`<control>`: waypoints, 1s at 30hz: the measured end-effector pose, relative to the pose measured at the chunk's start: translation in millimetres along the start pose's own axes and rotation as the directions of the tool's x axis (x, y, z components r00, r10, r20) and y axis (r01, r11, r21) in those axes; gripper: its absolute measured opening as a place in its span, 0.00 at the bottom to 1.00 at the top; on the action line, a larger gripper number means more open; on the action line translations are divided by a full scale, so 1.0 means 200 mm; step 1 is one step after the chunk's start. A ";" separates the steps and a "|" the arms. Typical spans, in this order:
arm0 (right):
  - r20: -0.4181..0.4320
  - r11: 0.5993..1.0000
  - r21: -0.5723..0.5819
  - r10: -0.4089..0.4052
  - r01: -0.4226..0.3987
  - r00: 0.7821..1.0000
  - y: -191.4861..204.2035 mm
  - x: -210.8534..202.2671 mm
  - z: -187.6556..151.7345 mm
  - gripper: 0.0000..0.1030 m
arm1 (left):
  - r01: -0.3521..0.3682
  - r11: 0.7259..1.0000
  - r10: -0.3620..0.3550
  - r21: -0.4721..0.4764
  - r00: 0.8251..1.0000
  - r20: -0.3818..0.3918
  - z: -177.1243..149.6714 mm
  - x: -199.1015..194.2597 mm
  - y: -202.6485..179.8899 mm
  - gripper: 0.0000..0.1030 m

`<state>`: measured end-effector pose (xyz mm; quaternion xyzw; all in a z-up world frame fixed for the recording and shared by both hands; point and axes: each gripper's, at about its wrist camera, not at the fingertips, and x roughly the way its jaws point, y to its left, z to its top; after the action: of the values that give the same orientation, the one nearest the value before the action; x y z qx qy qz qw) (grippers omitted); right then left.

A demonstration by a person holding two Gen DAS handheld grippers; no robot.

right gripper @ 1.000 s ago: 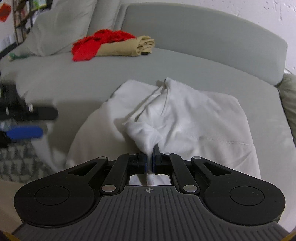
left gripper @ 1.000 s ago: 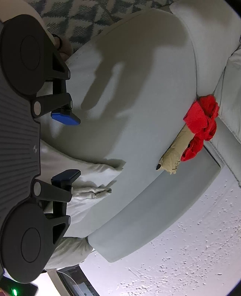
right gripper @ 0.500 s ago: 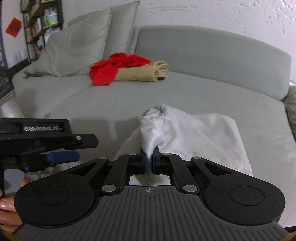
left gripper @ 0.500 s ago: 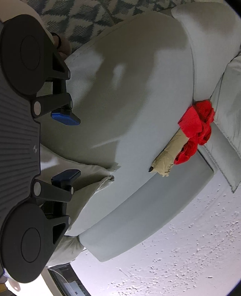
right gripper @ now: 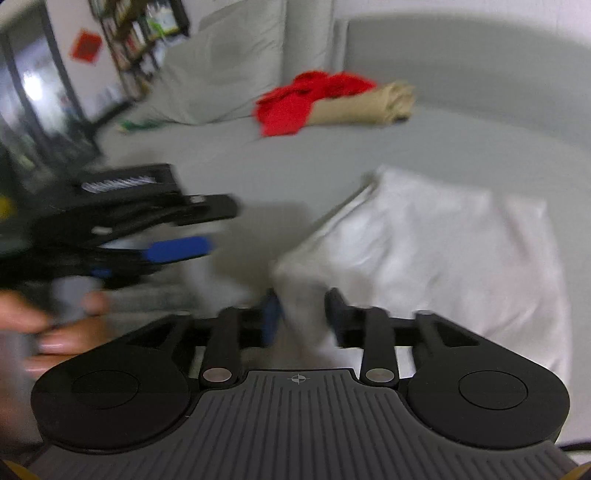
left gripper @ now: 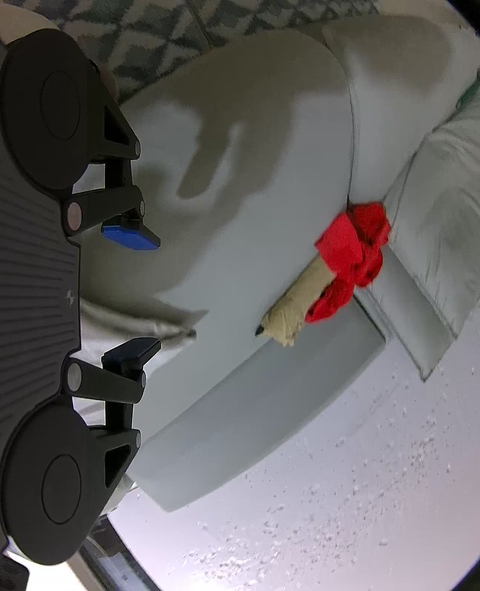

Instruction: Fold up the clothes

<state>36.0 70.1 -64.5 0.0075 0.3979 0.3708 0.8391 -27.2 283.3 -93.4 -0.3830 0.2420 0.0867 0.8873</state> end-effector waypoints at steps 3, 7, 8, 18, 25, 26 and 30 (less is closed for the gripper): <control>0.020 0.994 0.026 0.105 -0.105 0.994 -0.07 -0.18 -0.08 0.42 | 0.063 0.995 -0.062 0.078 0.998 -0.017 -0.03 0.01 -0.07 0.47; 0.093 0.999 0.017 -0.031 0.029 0.995 -0.21 -0.40 -0.17 0.41 | 0.147 0.953 -0.119 0.263 0.986 -0.119 -0.12 0.07 -0.23 0.41; 0.112 0.996 0.024 -0.090 0.088 0.990 -0.24 -0.44 -0.19 0.40 | 0.167 0.934 -0.124 0.316 0.981 -0.152 -0.16 0.10 -0.28 0.38; 0.072 0.939 -0.102 -0.322 0.328 0.944 -0.37 -0.22 -0.26 0.32 | -0.012 0.796 0.192 0.605 0.953 -0.234 -0.43 0.29 -0.47 0.29; 0.015 0.920 -0.123 -0.372 0.371 0.928 -0.47 -0.37 -0.36 0.31 | 0.033 0.851 0.110 0.524 0.965 -0.240 -0.36 0.21 -0.39 0.27; 0.014 0.926 -0.091 -0.367 0.367 0.930 -0.50 -0.42 -0.36 0.32 | 0.065 0.865 0.063 0.498 0.970 -0.235 -0.34 0.19 -0.39 0.28; 0.043 0.929 0.016 -0.369 0.369 0.928 -0.59 -0.52 -0.32 0.34 | 0.142 0.892 -0.040 0.429 0.971 -0.236 -0.32 0.19 -0.42 0.28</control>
<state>23.3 -98.3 -76.2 -0.0557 0.3747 0.2048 0.9026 11.3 178.8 -96.9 -0.1893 0.3341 -0.0556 0.9216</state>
